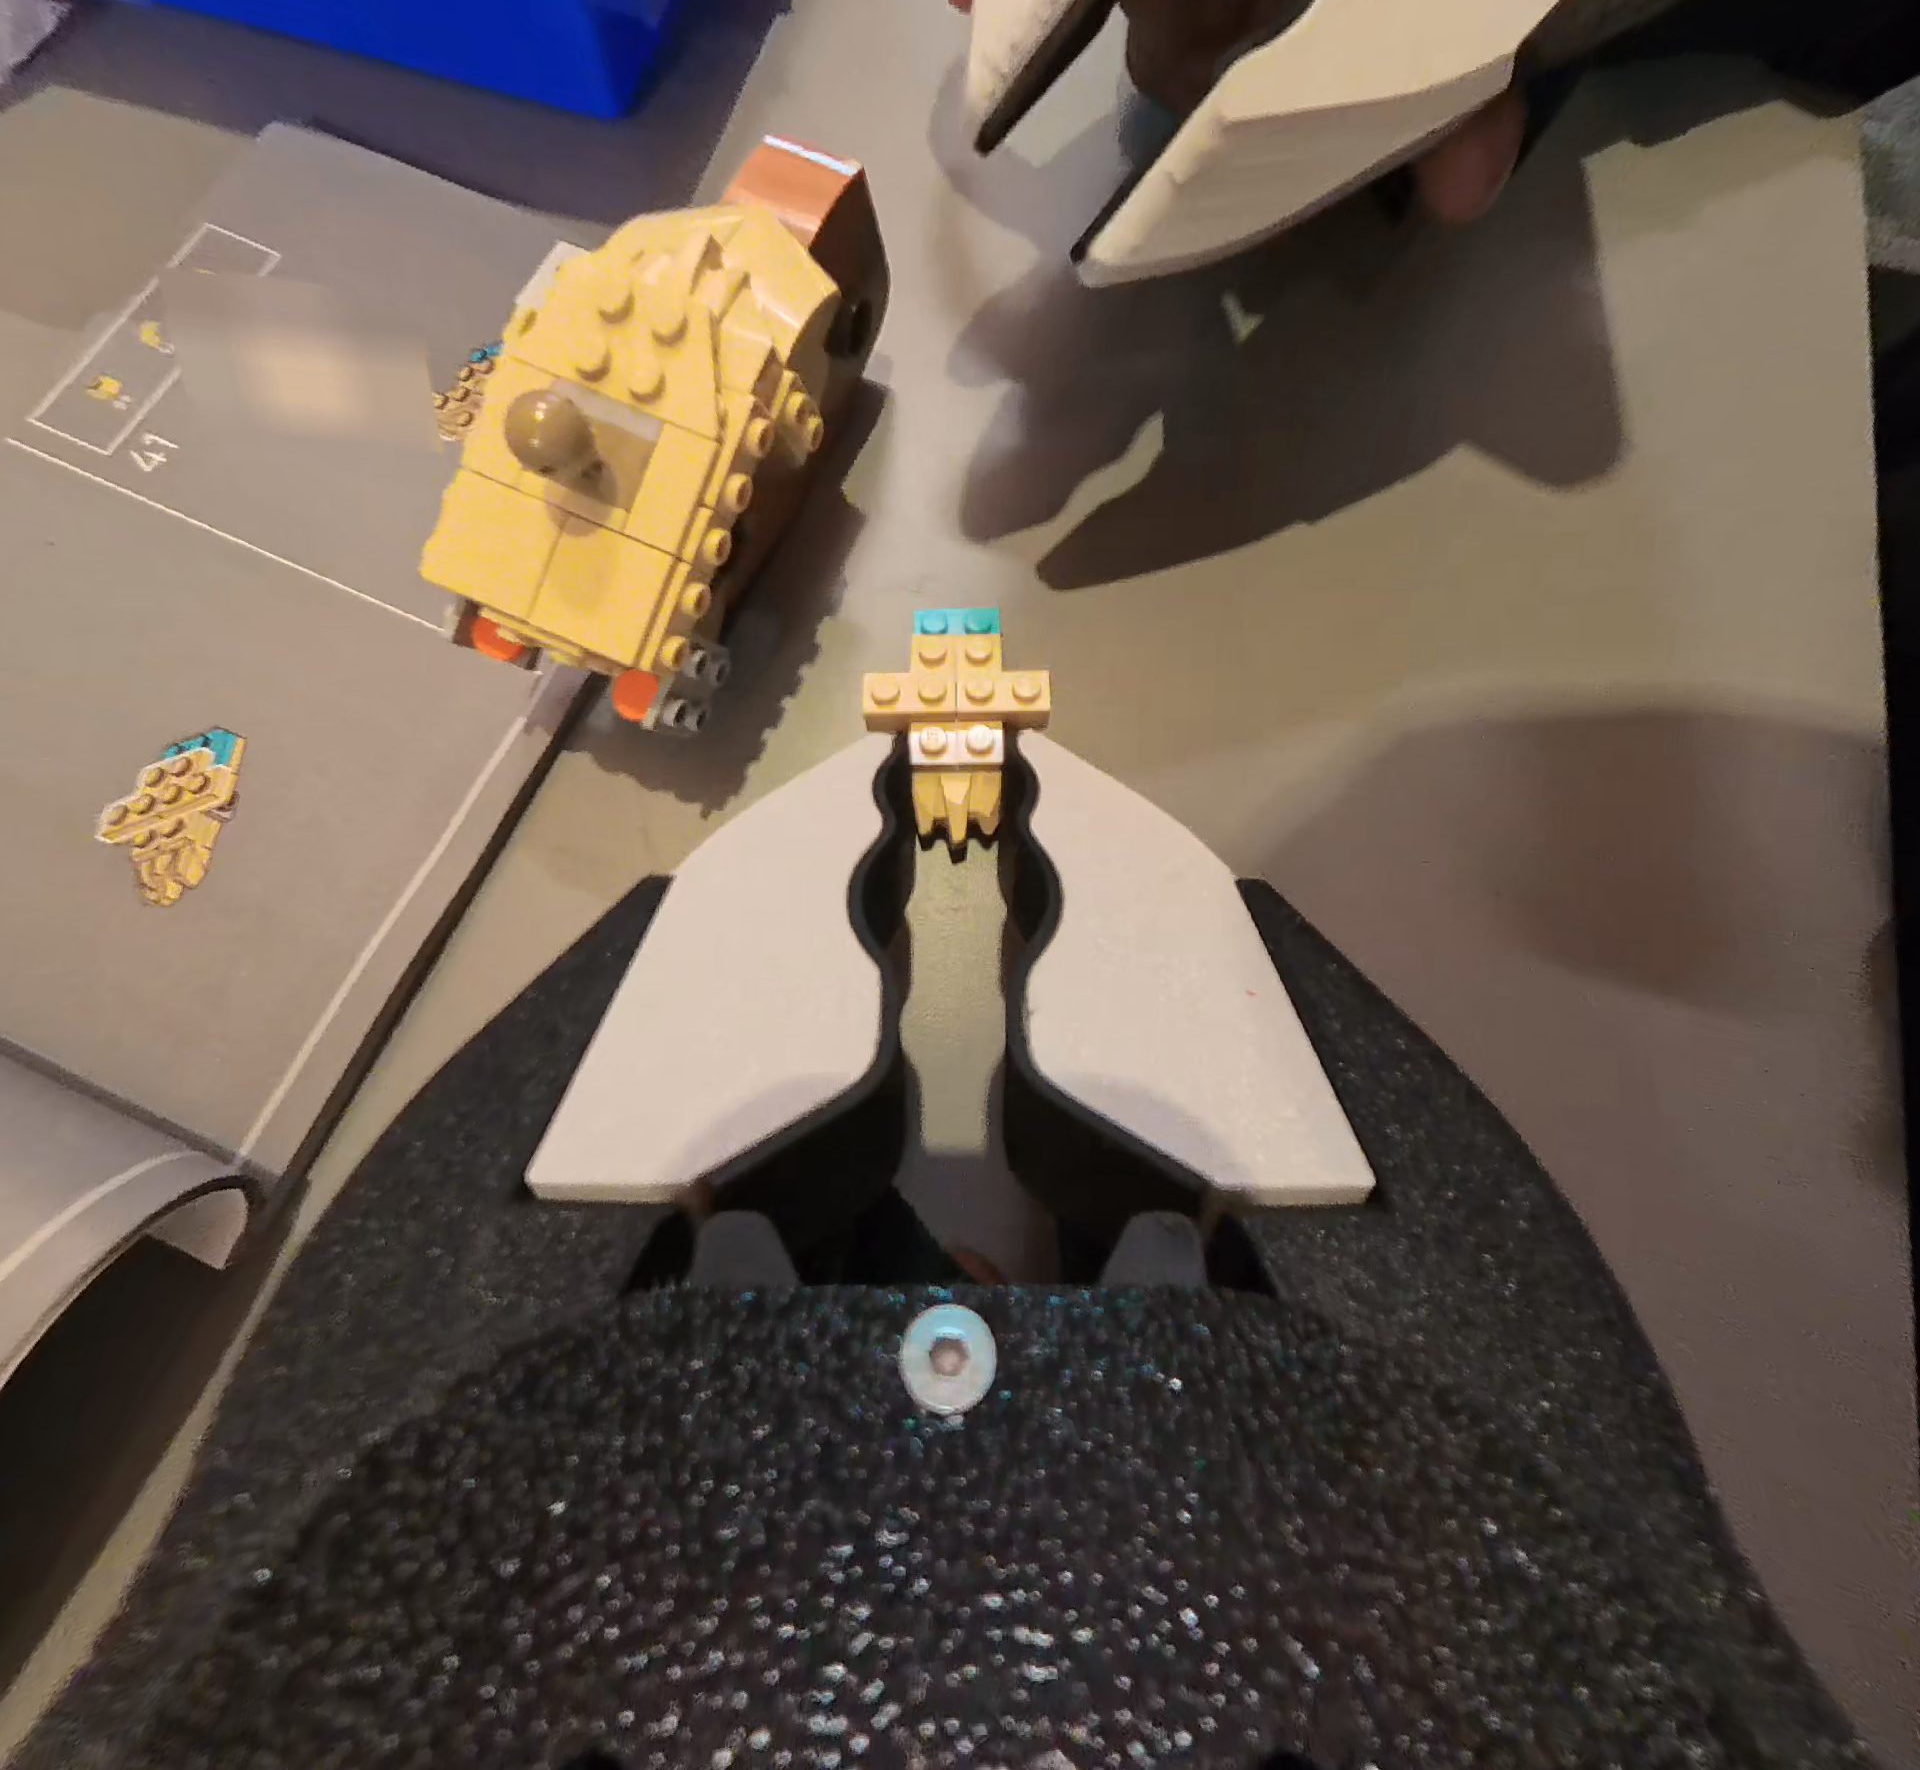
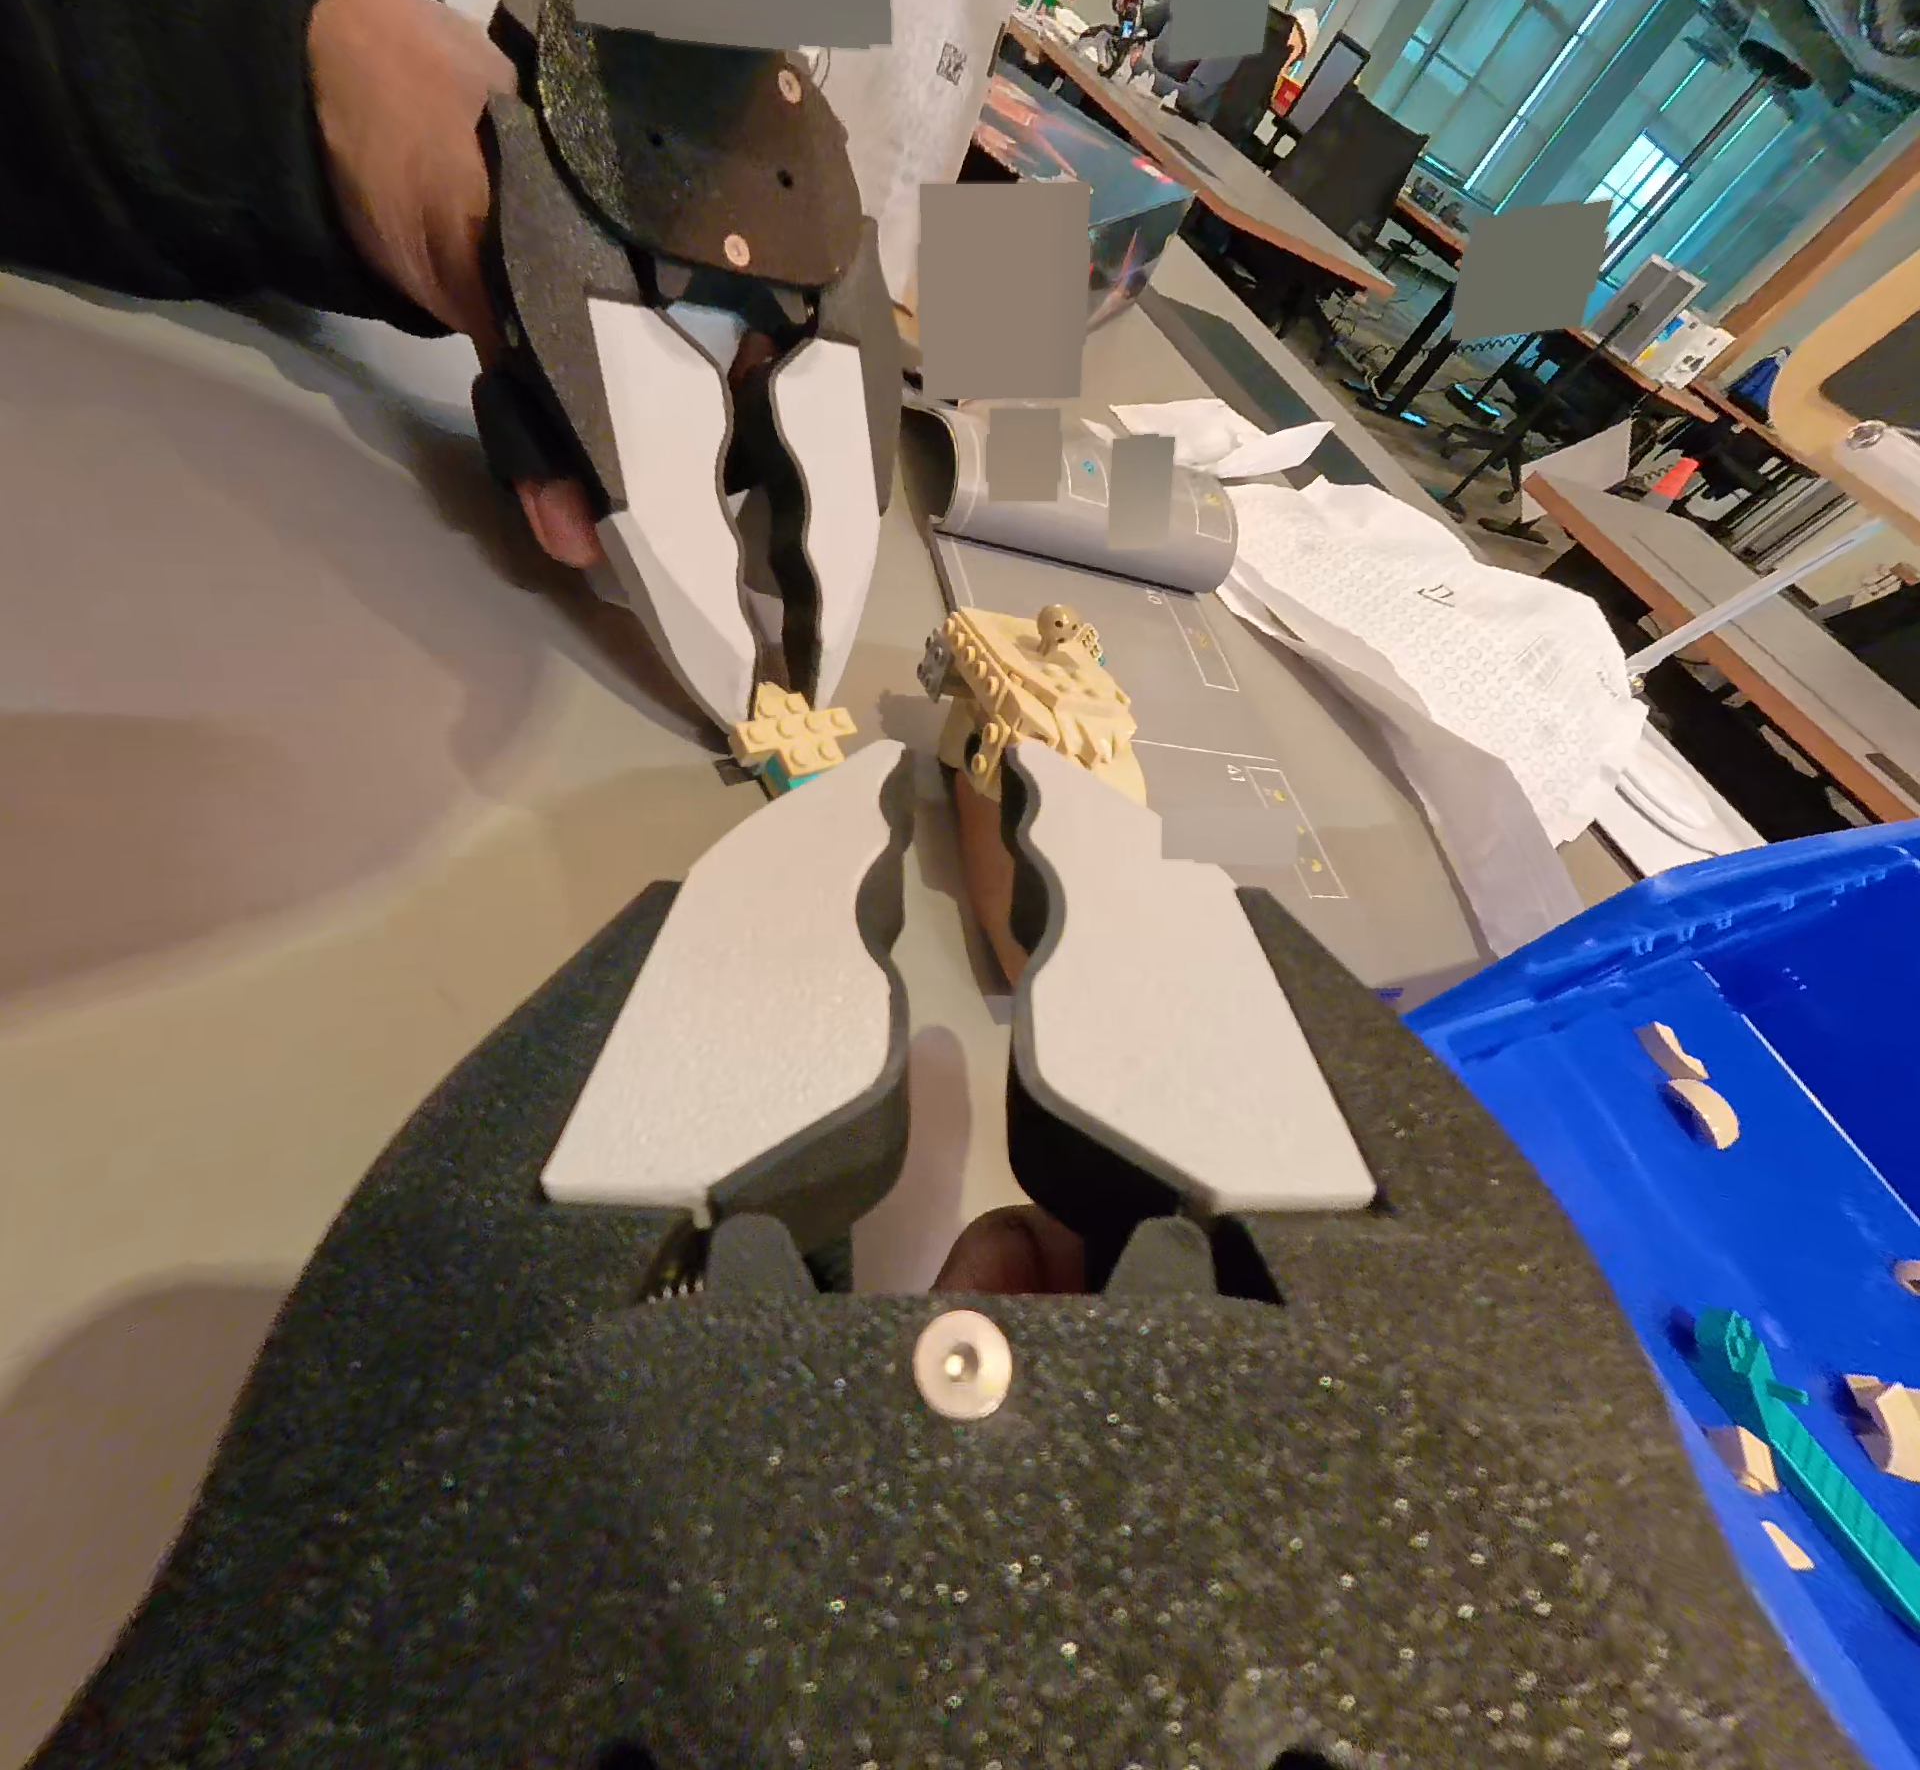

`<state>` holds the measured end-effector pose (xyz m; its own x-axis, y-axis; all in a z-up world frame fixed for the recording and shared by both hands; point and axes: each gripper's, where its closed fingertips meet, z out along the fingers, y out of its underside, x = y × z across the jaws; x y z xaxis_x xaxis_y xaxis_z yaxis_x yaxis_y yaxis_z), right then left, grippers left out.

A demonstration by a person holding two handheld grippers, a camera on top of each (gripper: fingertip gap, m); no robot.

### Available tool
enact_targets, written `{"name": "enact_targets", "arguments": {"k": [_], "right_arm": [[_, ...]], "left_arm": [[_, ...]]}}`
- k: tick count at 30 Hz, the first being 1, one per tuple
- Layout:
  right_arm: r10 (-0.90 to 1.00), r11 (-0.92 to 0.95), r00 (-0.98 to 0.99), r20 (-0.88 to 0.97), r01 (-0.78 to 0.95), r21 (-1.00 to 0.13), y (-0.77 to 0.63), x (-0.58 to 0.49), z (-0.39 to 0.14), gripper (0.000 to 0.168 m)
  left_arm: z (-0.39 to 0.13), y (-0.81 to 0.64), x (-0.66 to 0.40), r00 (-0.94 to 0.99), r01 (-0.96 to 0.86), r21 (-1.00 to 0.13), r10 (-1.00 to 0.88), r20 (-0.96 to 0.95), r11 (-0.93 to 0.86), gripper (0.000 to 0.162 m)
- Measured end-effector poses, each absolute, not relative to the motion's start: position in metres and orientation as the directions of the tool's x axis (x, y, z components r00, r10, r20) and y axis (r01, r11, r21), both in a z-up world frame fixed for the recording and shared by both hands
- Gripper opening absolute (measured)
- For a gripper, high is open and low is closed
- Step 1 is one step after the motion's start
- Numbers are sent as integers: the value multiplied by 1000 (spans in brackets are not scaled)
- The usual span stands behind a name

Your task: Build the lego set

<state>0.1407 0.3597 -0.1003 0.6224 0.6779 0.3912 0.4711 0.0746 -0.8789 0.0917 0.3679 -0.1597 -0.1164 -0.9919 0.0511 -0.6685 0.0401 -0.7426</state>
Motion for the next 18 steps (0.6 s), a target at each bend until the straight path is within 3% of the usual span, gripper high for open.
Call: {"name": "enact_targets", "arguments": {"k": [11, 15, 18], "right_arm": [[683, 52, 633, 366, 457, -888, 360, 142, -100, 15], [690, 36, 634, 350, 453, -891, 359, 139, -101, 15], [674, -42, 662, 329, 480, -876, 363, 141, -110, 12]], "left_arm": [[-162, 365, 89, -135, -674, -736, -990, 30, 69, 22], [-148, 364, 85, -130, -611, -790, -991, 44, 45, 29], [-115, 357, 87, -127, -464, -885, -991, 33, 30, 29]]}}
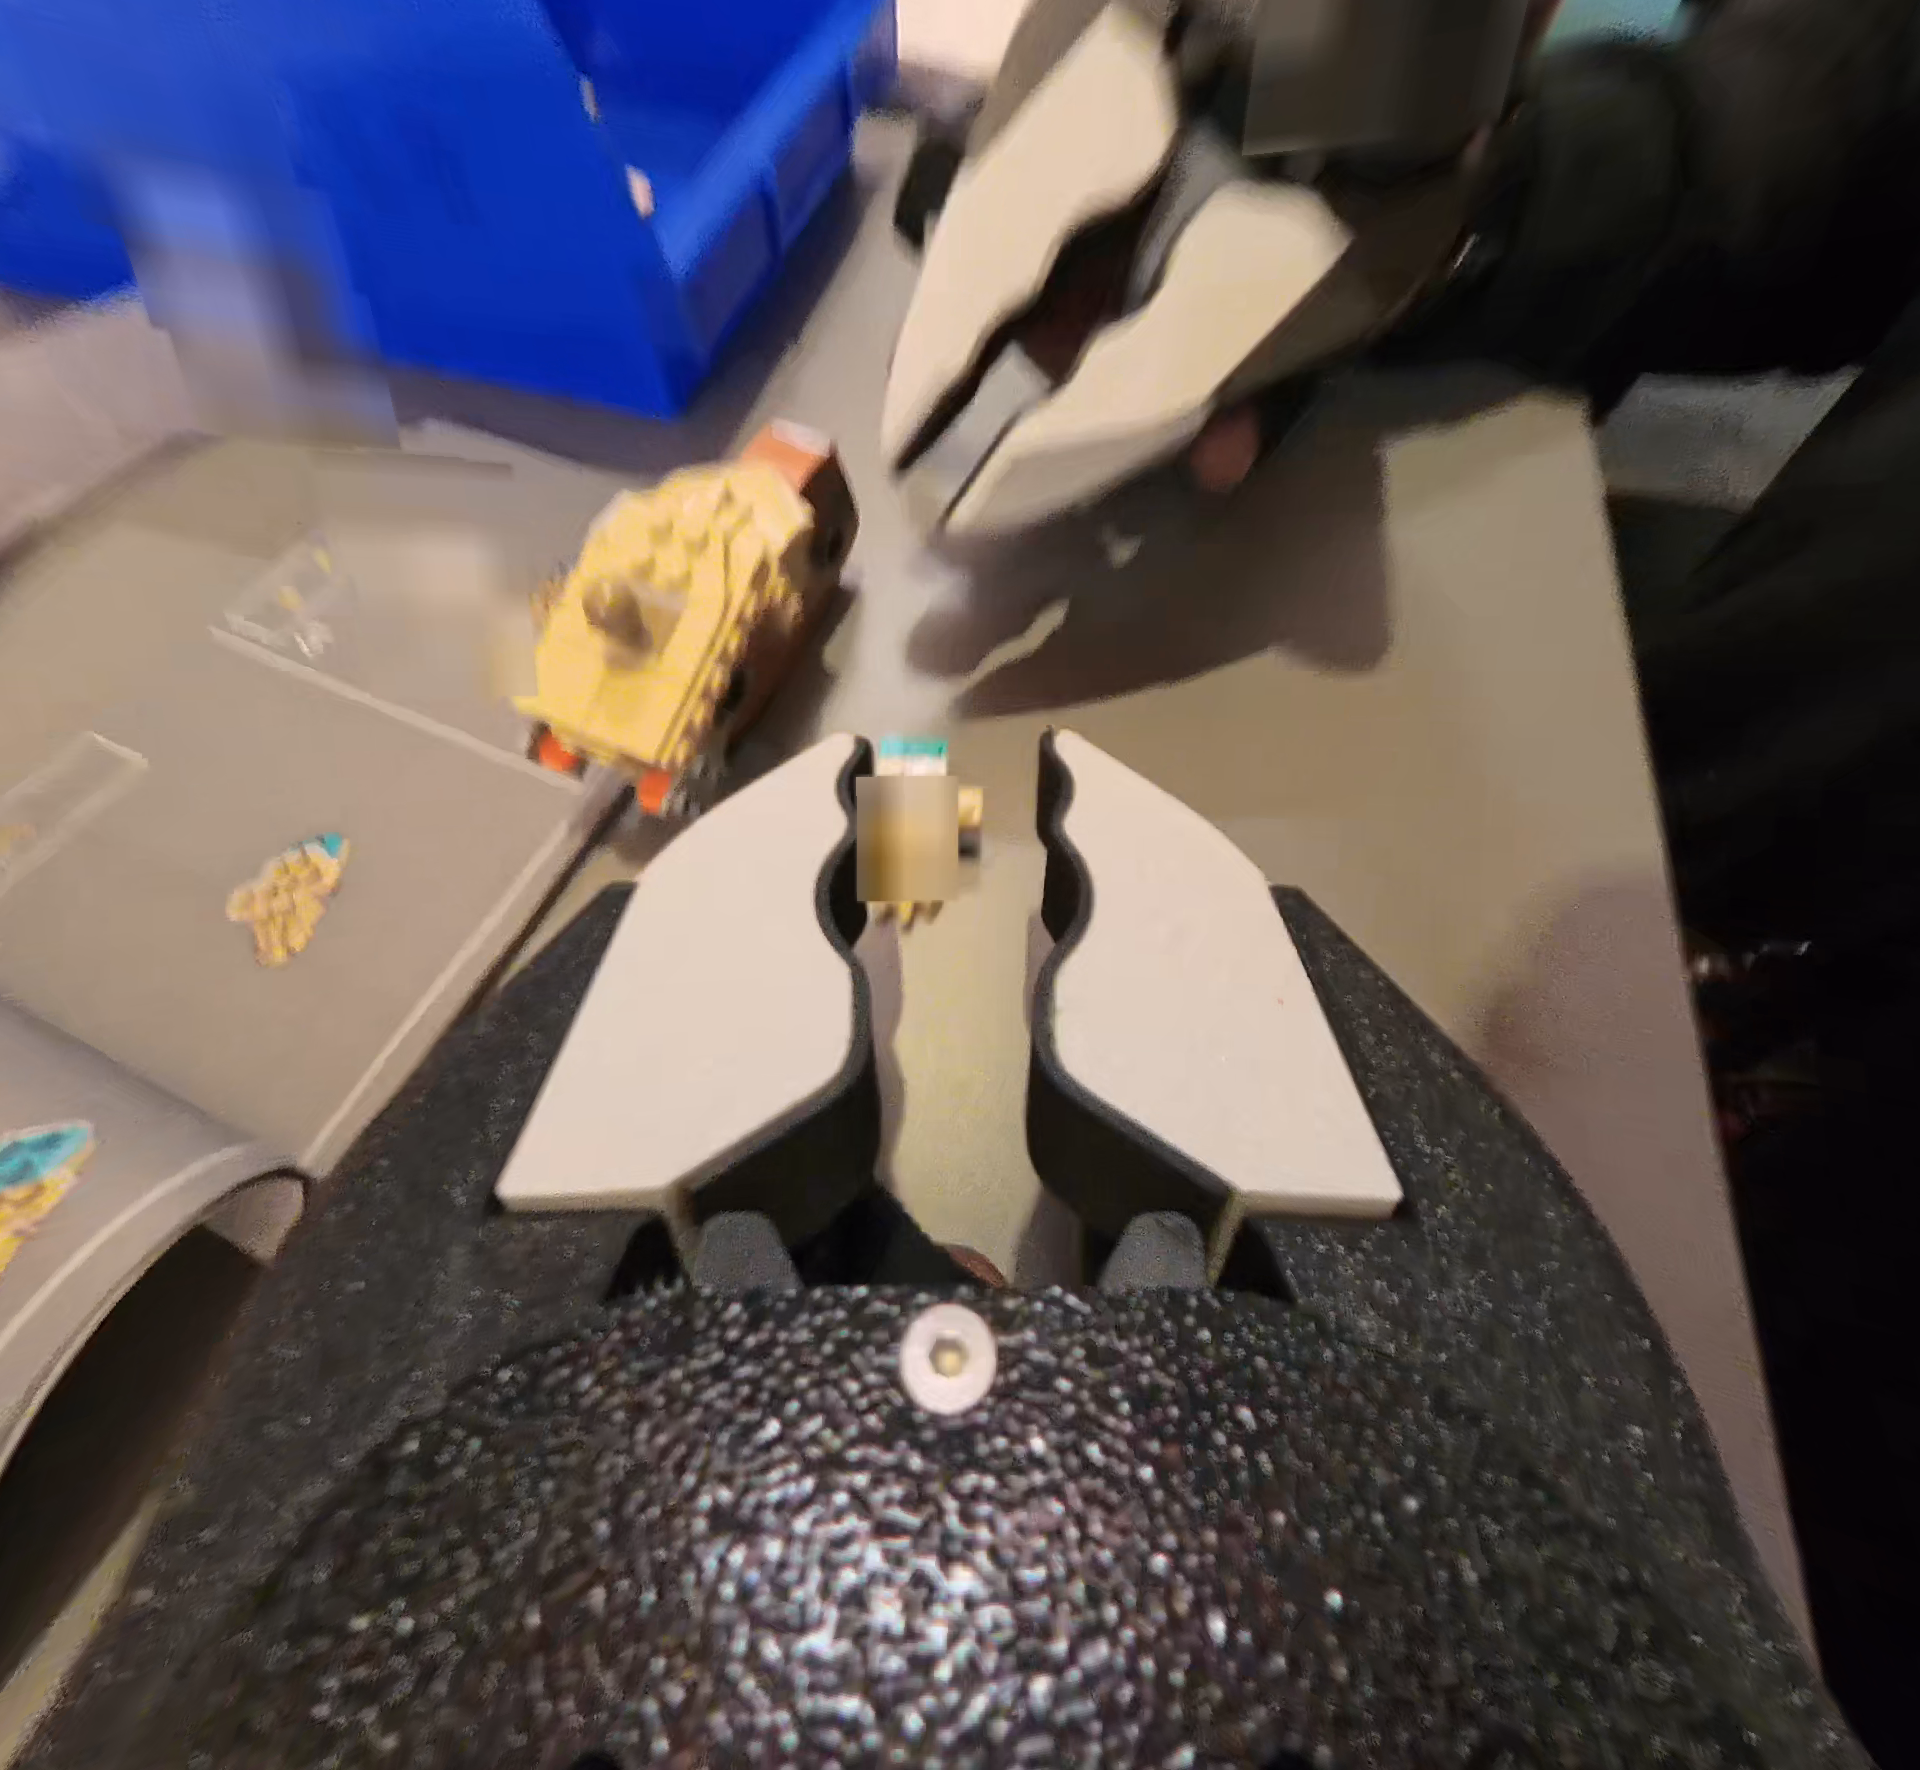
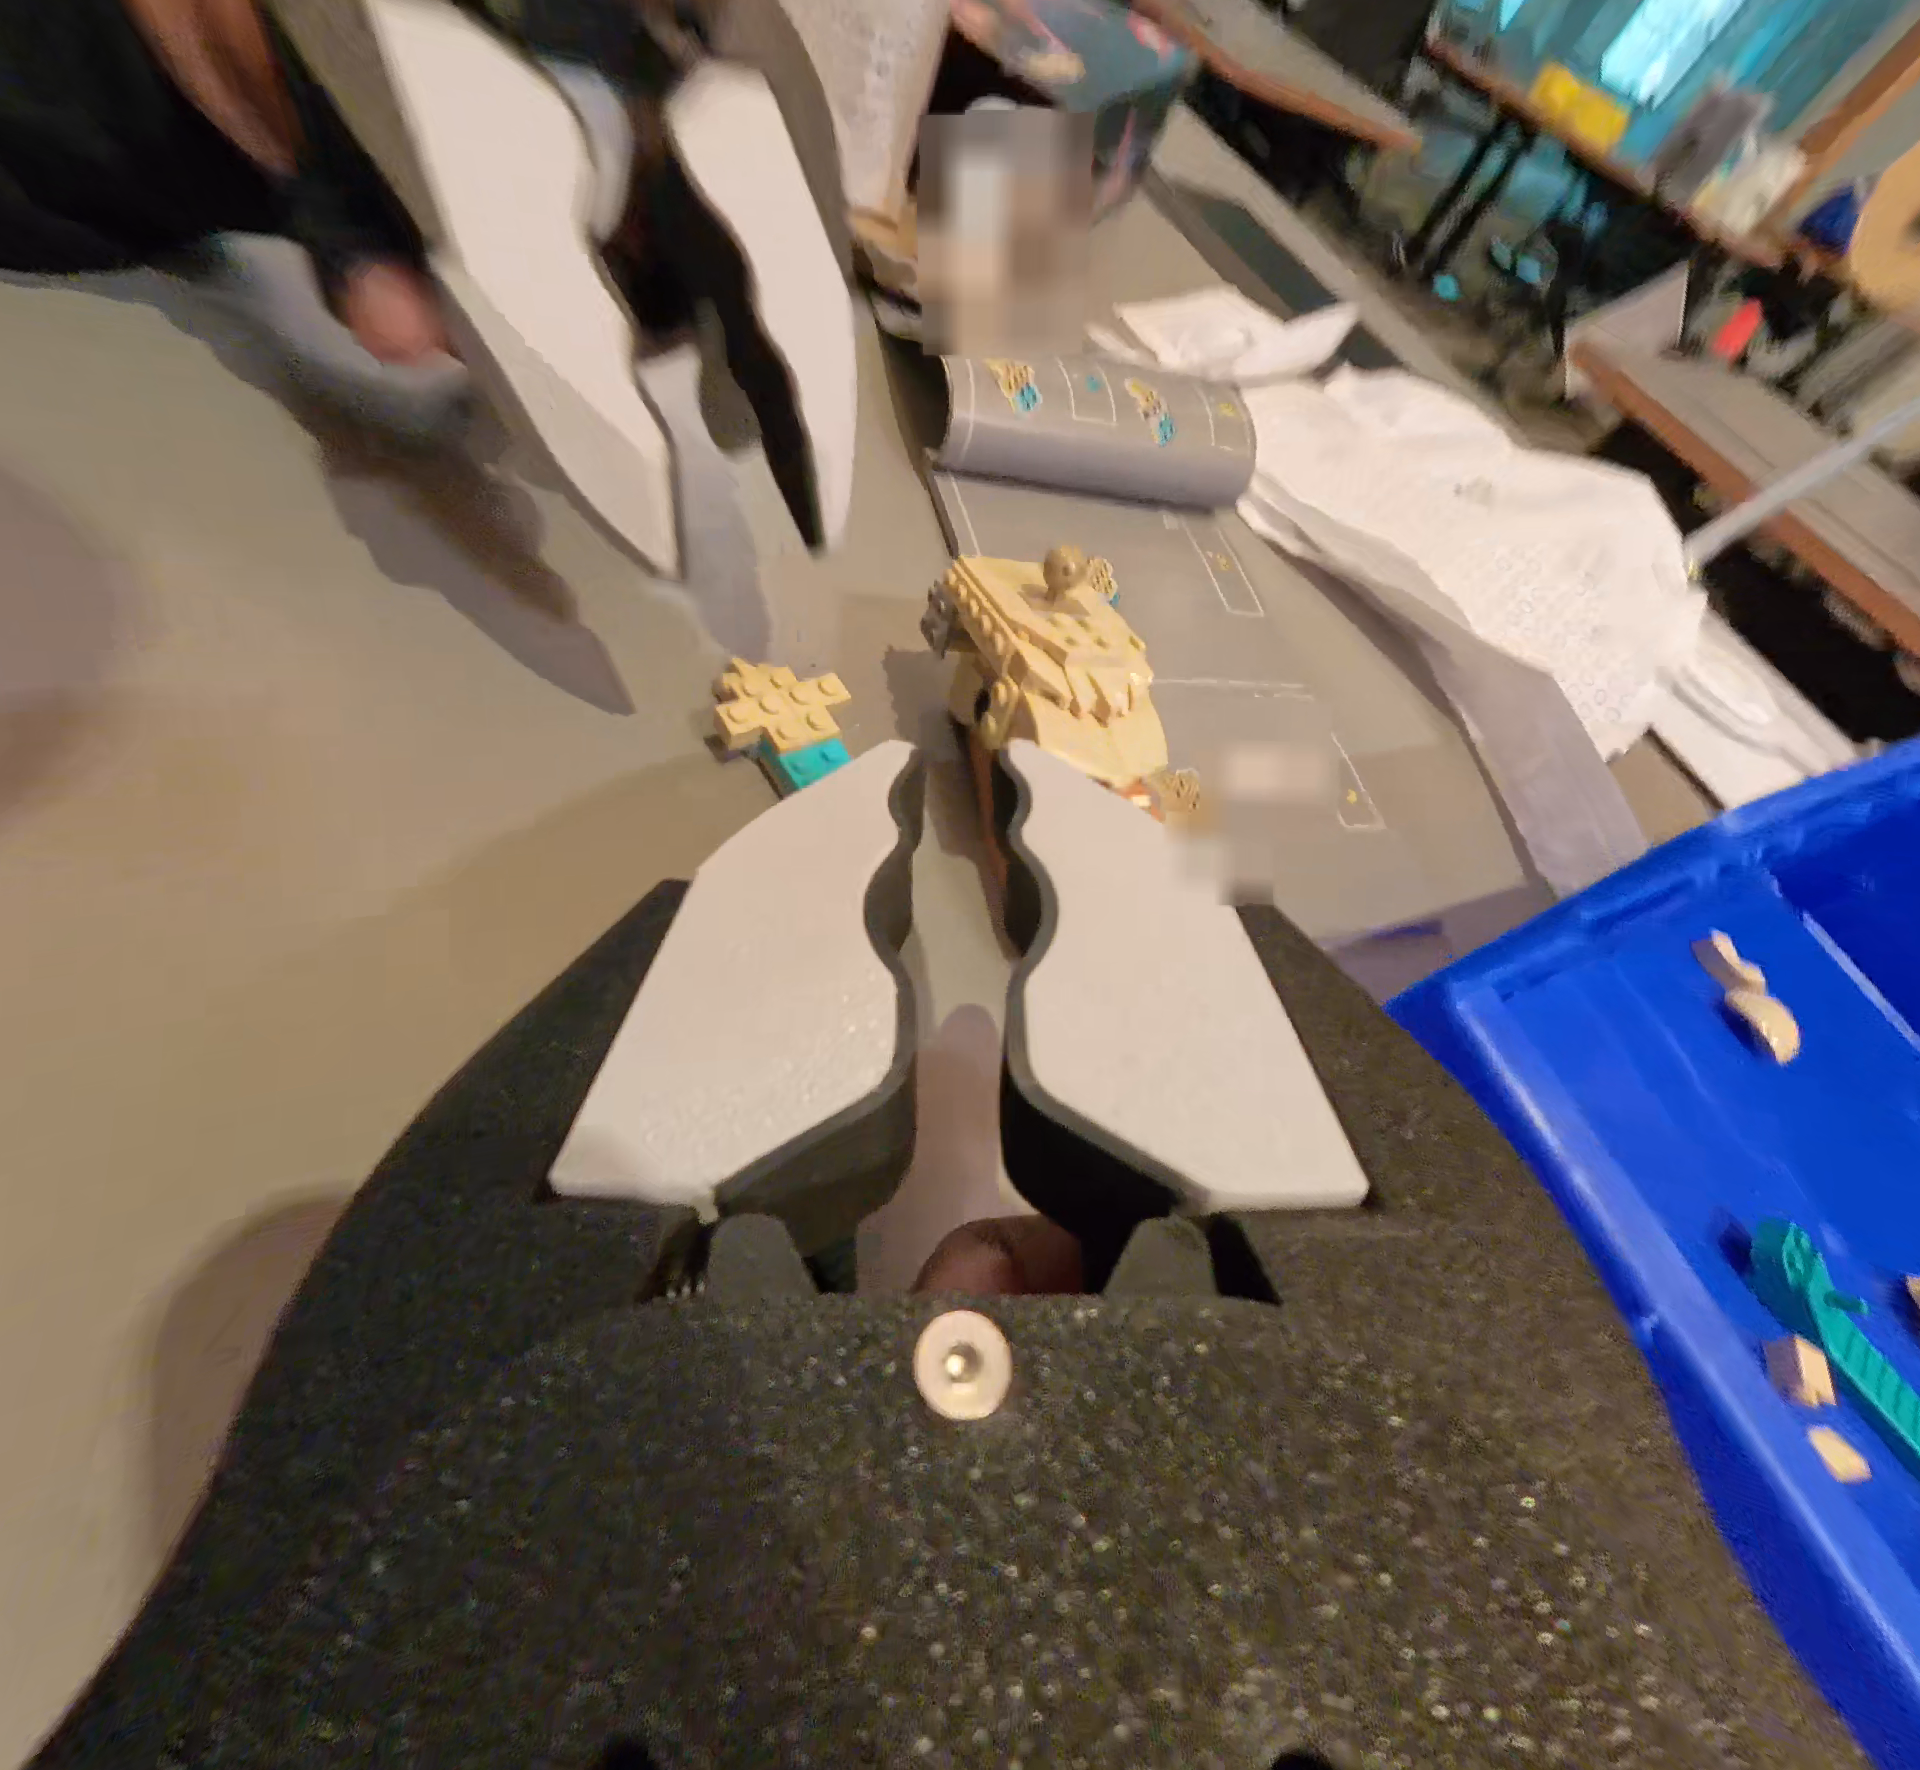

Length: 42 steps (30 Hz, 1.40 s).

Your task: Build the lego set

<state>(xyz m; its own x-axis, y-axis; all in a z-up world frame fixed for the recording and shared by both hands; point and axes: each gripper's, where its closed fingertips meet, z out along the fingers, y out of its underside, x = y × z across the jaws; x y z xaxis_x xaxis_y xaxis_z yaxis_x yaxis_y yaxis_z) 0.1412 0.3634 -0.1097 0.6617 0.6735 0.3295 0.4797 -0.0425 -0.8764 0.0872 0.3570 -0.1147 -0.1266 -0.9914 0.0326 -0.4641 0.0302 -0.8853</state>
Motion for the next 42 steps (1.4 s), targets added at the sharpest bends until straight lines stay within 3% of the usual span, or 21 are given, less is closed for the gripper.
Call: {"name": "enact_targets", "arguments": {"k": [6, 11, 16, 22, 27, 35, 42], "right_arm": [[487, -385, 808, 332, 540, -749, 377, 183, -136, 0], [456, -539, 817, 354, 570, -621, 356, 191, -144, 0], [495, -625, 721, 484, 683, -378, 327, 203, -151, 0], [518, -673, 587, 622, 728, -127, 307, 219, -133, 0], [524, -687, 546, 654, 724, -54, 298, 215, -123, 0], [543, -716, 558, 628, 699, -2, 284, 211, -123, 0], [521, -740, 583, 623, 672, -10, 284, 216, -124, 0]], "left_arm": [[-40, 307, 106, -195, -72, -994, -978, -69, 84, 30], [15, 248, 121, -273, 175, -977, -947, -169, 124, 30], [66, 197, 120, -298, 391, -910, -917, -266, 137, 30], [60, 157, 139, -160, 357, -832, -850, -502, 424, 35], [53, 148, 144, -80, 314, -801, -826, -558, 510, 38], [45, 160, 149, -39, 228, -839, -856, -515, 494, 39], [47, 180, 155, -47, 191, -935, -948, -314, 300, 35]]}}
